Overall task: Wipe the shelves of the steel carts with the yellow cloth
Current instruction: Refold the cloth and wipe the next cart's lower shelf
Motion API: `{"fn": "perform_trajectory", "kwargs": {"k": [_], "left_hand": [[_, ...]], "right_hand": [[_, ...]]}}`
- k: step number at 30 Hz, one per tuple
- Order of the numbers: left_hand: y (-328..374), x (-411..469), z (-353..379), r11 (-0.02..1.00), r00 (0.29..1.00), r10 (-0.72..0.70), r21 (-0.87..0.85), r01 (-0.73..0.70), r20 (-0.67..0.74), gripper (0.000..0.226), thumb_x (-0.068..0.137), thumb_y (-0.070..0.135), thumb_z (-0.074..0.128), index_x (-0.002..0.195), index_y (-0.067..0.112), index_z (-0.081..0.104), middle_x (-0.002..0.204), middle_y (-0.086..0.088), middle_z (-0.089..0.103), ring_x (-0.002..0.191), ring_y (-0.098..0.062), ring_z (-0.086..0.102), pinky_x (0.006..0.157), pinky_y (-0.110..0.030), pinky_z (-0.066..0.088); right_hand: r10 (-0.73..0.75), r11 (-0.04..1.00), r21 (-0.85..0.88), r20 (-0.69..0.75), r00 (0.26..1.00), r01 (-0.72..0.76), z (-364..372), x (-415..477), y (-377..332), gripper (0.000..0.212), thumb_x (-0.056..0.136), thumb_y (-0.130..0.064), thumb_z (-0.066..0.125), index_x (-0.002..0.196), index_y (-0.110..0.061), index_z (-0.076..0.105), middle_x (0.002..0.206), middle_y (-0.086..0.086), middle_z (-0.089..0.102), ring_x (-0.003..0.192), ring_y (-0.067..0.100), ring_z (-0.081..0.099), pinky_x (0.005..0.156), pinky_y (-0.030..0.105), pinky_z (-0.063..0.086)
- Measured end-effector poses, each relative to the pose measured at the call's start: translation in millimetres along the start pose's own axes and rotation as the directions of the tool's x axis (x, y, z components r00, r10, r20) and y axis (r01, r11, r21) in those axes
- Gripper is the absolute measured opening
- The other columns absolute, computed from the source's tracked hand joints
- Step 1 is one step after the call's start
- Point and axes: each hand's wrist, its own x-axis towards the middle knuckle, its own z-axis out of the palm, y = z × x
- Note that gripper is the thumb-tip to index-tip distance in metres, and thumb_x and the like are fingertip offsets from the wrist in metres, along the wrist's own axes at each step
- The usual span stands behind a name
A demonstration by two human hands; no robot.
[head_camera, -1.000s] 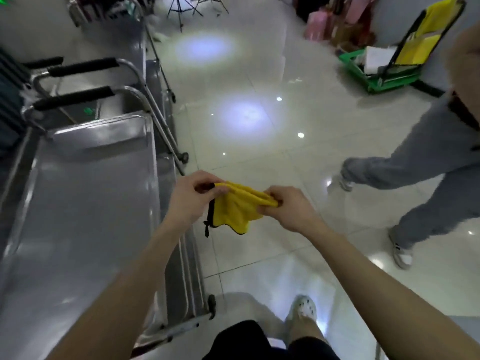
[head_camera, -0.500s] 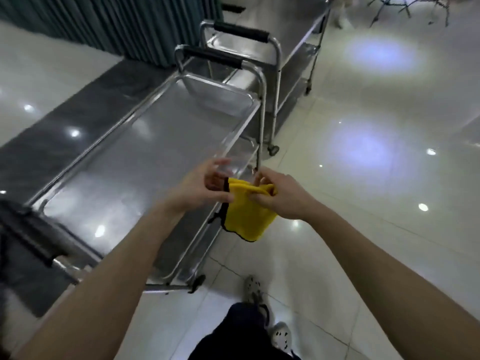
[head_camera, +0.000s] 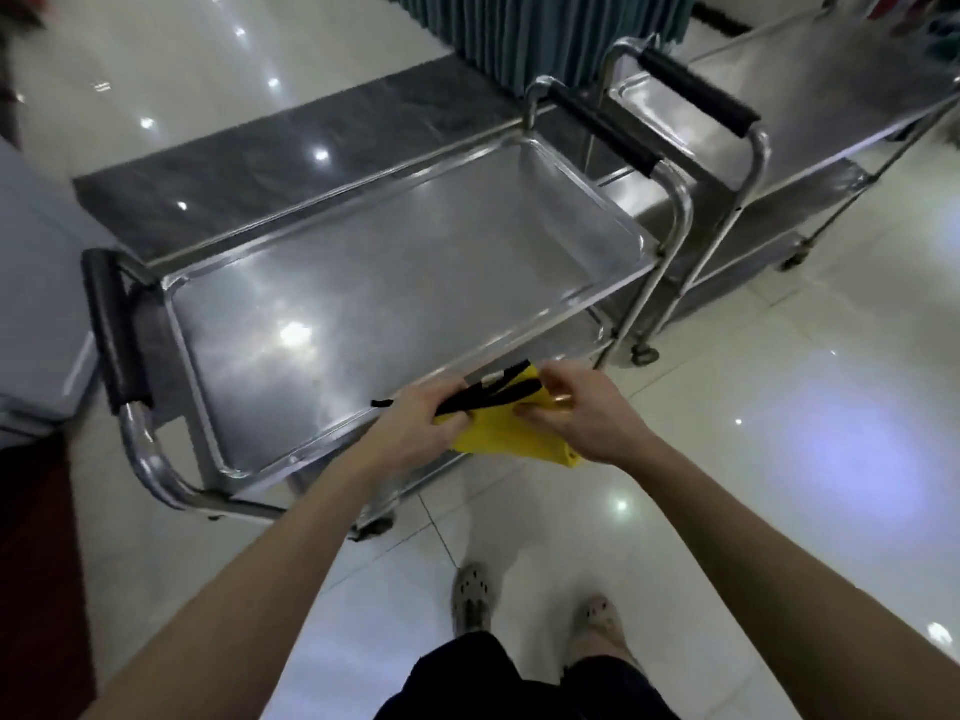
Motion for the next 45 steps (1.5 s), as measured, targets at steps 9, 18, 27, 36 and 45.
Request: {"fn": "perform_trajectory", "kwargs": {"k": [9, 18, 27, 36, 45], "left_hand": [[-39, -54, 50, 0.876, 0.876, -0.46, 0.091, 0.474, -0.143, 0.029, 0.088, 0.03, 0.086, 0.11, 0.042, 0.071, 0.089, 0.013, 0.071, 0.086, -0.017, 0.073, 0.069, -0.033, 0.057], [-119, -84, 143, 0.611, 0.596, -0.749, -0.65, 0.451, -0.29, 0.026, 0.098, 0.018, 0.081, 0.123, 0.019, 0.074, 0.103, 0.015, 0.079, 0.094, -0.003, 0.075, 0.085, -0.03, 0.061], [-265, -79, 238, 0.747, 0.585, -0.661, -0.483, 0.457, -0.469, 0.04, 0.108, 0.03, 0.065, 0.133, 0.047, 0.039, 0.088, -0.003, 0.064, 0.063, -0.032, 0.064, 0.048, -0.053, 0.049], [-471, -41, 300, 0.771, 0.695, -0.627, -0.408, 0.489, -0.353, 0.033, 0.078, 0.033, 0.073, 0.11, 0.026, 0.072, 0.11, -0.024, 0.068, 0.092, -0.038, 0.068, 0.081, -0.048, 0.058], [-616, 30, 304, 0.901, 0.665, -0.421, -0.2, 0.385, -0.617, 0.034, 0.091, 0.029, 0.07, 0.124, 0.034, 0.07, 0.082, -0.003, 0.063, 0.073, -0.024, 0.062, 0.061, -0.032, 0.049]], "right_hand": [[-0.237, 0.968, -0.018, 0.237, 0.942, 0.249, 32, 62, 54, 0.029, 0.103, -0.054, 0.064, 0.096, -0.036, 0.042, 0.068, -0.01, 0.061, 0.068, 0.004, 0.06, 0.052, 0.023, 0.039], [-0.074, 0.991, 0.132, 0.331, 0.941, 0.032, 117, 71, 126, 0.028, 0.11, -0.043, 0.056, 0.121, -0.018, 0.05, 0.099, -0.003, 0.062, 0.086, 0.004, 0.057, 0.072, 0.039, 0.044], [0.128, 0.982, 0.095, 0.288, 0.949, -0.161, 281, 95, 209, 0.031, 0.11, -0.039, 0.058, 0.124, -0.015, 0.046, 0.091, 0.007, 0.067, 0.08, 0.029, 0.064, 0.069, 0.043, 0.05], [0.006, 0.998, 0.057, 0.249, 0.968, -0.021, 468, 178, 336, 0.066, 0.103, -0.006, 0.055, 0.159, -0.013, 0.023, 0.103, 0.008, 0.064, 0.091, 0.033, 0.065, 0.074, 0.04, 0.047], [-0.298, 0.952, 0.085, 0.035, 0.954, 0.294, 585, 279, 399, 0.04, 0.106, -0.008, 0.047, 0.135, -0.034, 0.038, 0.081, 0.004, 0.057, 0.07, 0.028, 0.06, 0.057, 0.035, 0.038]]}}
